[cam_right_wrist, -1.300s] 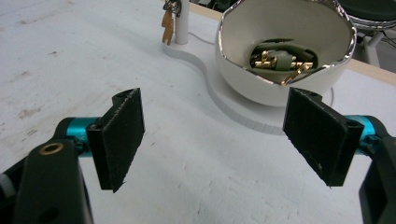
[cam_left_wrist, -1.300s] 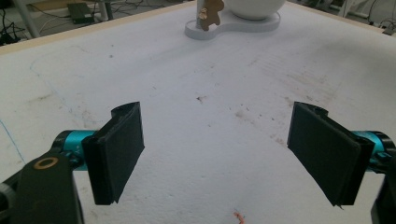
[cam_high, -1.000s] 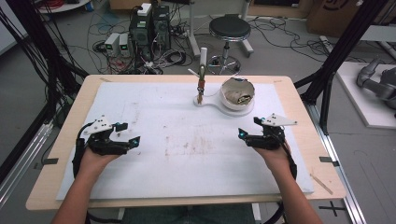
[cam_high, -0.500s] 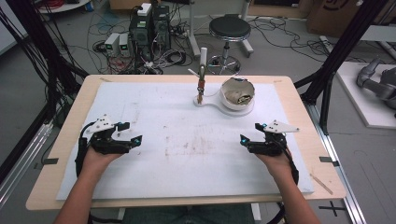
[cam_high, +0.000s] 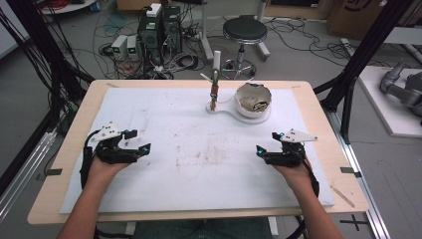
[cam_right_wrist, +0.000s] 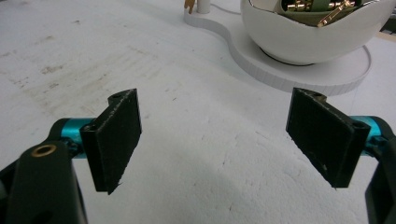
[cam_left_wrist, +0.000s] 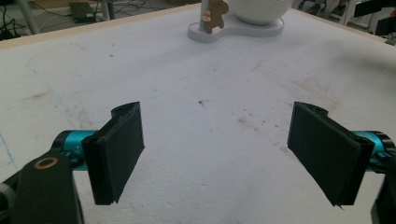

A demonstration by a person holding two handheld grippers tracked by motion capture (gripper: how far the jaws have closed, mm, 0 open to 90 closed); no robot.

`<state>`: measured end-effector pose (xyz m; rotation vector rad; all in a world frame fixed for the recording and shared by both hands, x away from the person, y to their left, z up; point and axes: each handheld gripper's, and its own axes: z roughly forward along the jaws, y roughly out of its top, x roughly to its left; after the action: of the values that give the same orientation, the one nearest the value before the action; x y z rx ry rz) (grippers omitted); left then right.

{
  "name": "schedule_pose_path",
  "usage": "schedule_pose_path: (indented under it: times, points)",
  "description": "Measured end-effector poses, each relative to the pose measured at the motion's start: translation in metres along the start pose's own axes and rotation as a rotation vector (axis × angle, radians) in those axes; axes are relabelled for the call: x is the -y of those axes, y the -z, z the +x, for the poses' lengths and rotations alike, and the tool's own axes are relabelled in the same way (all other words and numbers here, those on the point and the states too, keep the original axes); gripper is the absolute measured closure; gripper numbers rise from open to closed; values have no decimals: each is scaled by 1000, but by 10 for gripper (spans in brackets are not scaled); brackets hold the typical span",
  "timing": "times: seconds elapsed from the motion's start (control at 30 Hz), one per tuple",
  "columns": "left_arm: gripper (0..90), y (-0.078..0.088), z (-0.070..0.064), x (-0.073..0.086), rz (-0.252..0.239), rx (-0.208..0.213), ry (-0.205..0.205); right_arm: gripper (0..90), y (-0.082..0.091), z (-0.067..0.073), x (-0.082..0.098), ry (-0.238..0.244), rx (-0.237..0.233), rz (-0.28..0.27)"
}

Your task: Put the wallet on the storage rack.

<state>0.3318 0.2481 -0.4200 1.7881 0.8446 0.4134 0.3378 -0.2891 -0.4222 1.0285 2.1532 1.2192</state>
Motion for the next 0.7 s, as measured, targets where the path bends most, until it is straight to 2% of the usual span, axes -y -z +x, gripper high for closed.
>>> schedule_pose_path:
  times: [0.7]
  points:
    - [185, -3, 3, 1, 5, 7, 3, 185, -1, -1, 1, -8, 10, 18]
